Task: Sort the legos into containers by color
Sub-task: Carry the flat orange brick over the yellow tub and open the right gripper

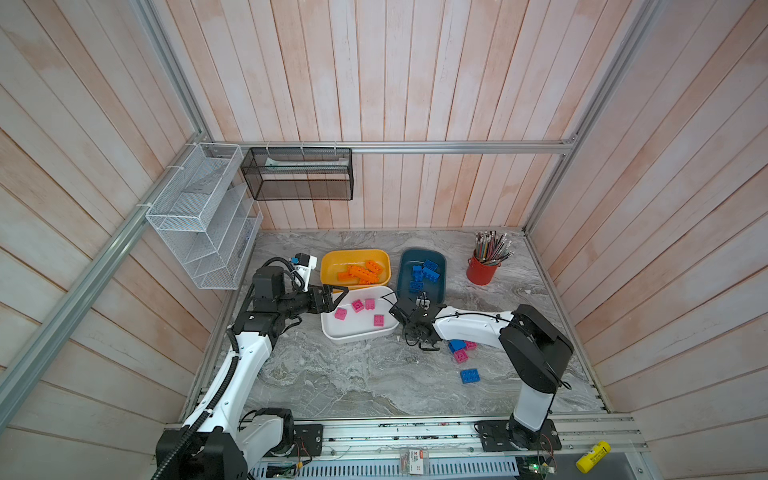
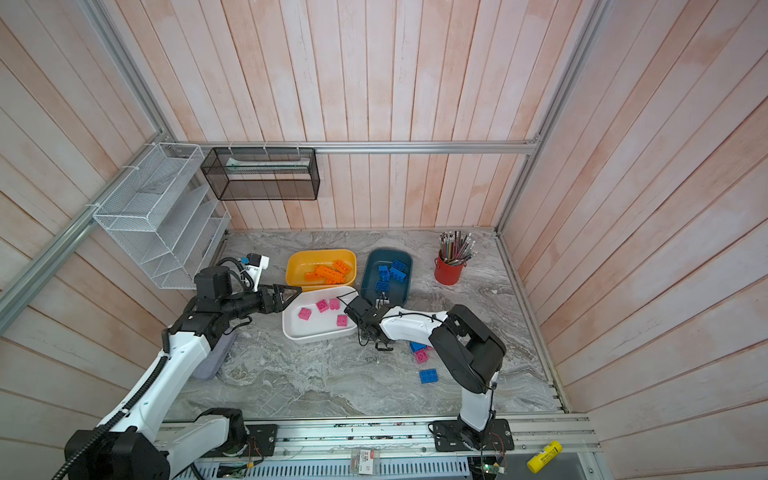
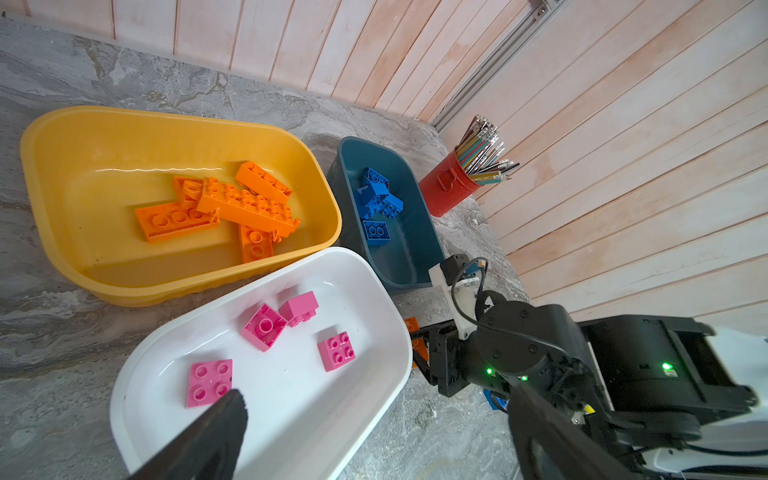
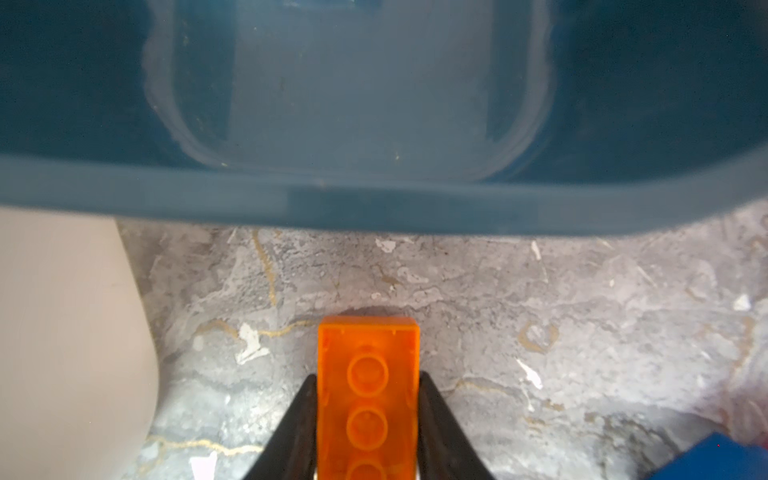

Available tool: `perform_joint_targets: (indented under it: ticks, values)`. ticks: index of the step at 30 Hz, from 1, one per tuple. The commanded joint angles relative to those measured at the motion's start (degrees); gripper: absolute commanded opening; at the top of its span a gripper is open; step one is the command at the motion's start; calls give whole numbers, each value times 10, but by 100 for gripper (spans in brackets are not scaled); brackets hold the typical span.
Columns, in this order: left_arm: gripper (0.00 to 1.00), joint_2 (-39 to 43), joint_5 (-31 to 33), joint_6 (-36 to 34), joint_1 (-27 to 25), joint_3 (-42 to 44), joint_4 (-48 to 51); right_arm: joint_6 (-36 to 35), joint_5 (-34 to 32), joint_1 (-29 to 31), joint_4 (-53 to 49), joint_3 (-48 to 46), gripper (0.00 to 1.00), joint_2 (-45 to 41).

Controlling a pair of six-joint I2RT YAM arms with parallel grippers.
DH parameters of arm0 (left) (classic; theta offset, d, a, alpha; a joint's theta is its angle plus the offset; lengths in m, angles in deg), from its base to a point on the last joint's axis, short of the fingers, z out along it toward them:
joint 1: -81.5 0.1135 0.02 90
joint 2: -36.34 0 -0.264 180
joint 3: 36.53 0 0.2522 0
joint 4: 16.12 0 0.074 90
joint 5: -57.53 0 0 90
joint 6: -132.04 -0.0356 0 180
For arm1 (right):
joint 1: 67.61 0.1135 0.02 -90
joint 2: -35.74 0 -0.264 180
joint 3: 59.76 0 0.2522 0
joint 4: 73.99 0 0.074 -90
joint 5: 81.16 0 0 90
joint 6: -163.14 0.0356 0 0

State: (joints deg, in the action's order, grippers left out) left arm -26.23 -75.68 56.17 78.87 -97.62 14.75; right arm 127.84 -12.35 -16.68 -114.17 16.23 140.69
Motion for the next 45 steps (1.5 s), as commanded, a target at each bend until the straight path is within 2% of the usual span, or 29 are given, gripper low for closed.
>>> perform_joint_targets:
  ticks: [1,8,11,13,17,20,27,31,35,38,42,45]
  values:
    - [100,4,-14,-7,0,3,-10,-15,-2,-11,-21,-16,31,-19]
    - [100,8,-13,5,0,-5,-10,-84,-34,-14,-77,42,29,-110]
    - [100,10,-12,6,1,-5,-10,-143,-46,-22,-35,64,30,-135]
    - [100,10,-11,6,1,-4,-10,-190,-9,-39,14,84,30,-128]
    - [99,17,-6,6,1,-6,-4,-286,94,-59,118,140,31,-78]
    - [100,18,-5,9,1,-7,-2,-323,155,-70,154,202,32,-12]
    - [100,17,-1,8,1,-10,5,-377,227,-80,140,375,33,157]
    - [100,12,4,2,2,-13,15,-391,212,-84,101,447,34,226]
    - [100,7,6,1,2,-14,15,-406,160,-88,75,499,36,269]
    - [100,4,7,-1,2,-16,15,-423,146,-90,44,531,43,286]
    - [100,-1,10,-4,2,-23,21,-440,141,-90,12,534,57,259]
    - [100,-4,9,-3,2,-24,19,-448,124,-94,22,473,60,193]
